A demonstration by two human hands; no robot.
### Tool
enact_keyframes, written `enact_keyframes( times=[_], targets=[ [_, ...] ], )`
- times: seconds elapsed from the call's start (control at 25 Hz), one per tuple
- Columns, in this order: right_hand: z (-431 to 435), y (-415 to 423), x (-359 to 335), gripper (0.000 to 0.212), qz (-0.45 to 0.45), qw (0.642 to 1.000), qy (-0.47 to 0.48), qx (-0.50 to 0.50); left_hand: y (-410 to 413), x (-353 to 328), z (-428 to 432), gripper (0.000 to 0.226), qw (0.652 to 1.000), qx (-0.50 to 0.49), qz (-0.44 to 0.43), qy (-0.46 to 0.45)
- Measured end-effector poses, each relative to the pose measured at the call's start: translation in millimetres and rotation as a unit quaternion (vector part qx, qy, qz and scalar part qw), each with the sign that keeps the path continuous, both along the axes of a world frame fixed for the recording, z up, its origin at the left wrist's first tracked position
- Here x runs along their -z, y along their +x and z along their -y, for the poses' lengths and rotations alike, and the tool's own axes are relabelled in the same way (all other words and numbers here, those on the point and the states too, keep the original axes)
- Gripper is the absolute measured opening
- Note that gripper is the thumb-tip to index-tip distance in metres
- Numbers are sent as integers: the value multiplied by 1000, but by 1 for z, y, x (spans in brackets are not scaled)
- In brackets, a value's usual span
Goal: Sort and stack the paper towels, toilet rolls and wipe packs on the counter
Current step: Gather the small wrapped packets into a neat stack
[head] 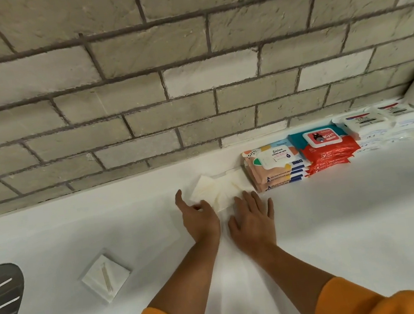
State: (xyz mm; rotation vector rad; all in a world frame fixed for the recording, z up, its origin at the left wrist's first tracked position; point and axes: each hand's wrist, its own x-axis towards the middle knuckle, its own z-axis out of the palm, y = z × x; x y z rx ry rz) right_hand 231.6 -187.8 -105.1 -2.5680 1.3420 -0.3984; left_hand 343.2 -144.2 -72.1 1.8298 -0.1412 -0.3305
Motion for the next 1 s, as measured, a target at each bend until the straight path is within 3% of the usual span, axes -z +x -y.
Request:
enact_keyframes(
  times=[0.24, 0.44, 0.6, 0.76, 0.92, 1.0],
  targets=[
    [2, 4, -4, 83, -45, 998, 30, -12, 0, 6, 0, 64, 996, 7, 21, 87],
    [3, 6, 2, 75, -32, 999, 14, -9, 2, 4, 2, 54, 992, 48, 41, 110],
    [3, 7, 6, 70, -23, 1000, 20, 4, -5, 5, -4, 40, 977, 117, 115, 134],
    [2, 9, 8, 66, -14, 999, 11, 34, -2, 22, -18, 61, 908, 211, 304, 195],
    [3, 8, 9, 65, -21, 999, 3, 35, 18, 28, -19, 53, 850, 306, 355, 240],
    [4, 8, 10, 66, -20, 999, -1, 40, 29, 26, -20, 45, 838, 341, 347, 248]
  ],
)
